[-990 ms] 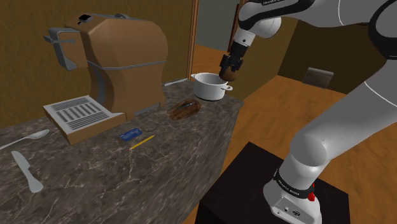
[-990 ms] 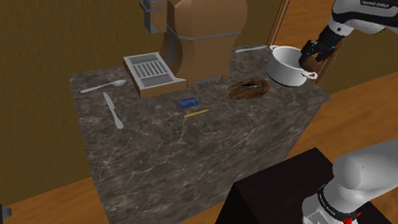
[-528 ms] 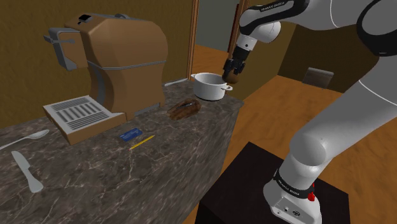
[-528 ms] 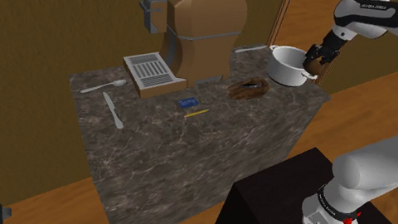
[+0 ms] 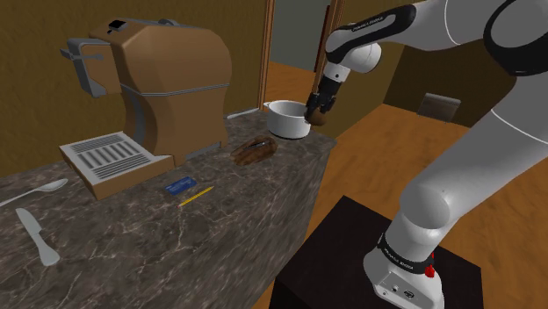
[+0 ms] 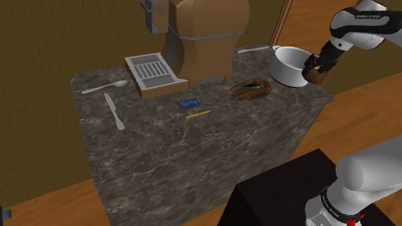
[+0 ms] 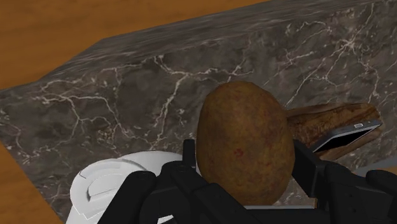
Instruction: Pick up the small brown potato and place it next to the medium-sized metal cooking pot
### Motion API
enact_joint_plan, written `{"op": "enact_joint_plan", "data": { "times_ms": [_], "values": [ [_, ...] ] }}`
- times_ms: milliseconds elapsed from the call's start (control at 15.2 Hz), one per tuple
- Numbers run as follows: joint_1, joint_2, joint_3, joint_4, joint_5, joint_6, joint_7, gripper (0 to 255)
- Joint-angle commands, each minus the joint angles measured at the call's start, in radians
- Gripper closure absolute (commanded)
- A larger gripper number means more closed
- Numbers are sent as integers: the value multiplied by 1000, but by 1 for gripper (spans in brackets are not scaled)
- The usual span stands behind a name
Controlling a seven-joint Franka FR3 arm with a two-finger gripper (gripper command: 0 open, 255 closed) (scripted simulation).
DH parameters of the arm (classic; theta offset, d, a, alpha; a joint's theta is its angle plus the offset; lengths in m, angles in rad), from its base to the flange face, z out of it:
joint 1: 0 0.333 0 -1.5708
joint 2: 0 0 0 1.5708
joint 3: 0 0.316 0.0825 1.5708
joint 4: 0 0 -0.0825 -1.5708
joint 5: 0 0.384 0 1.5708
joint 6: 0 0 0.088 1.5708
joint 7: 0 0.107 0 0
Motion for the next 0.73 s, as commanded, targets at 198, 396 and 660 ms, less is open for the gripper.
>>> {"op": "enact_joint_plan", "data": {
  "times_ms": [198, 396, 660],
  "values": [
    [3, 18, -2, -51, 13, 68, -19, 255],
    [5, 35, -4, -76, 23, 108, -32, 255],
    [8, 60, -7, -107, 40, 161, -52, 255]
  ]
}}
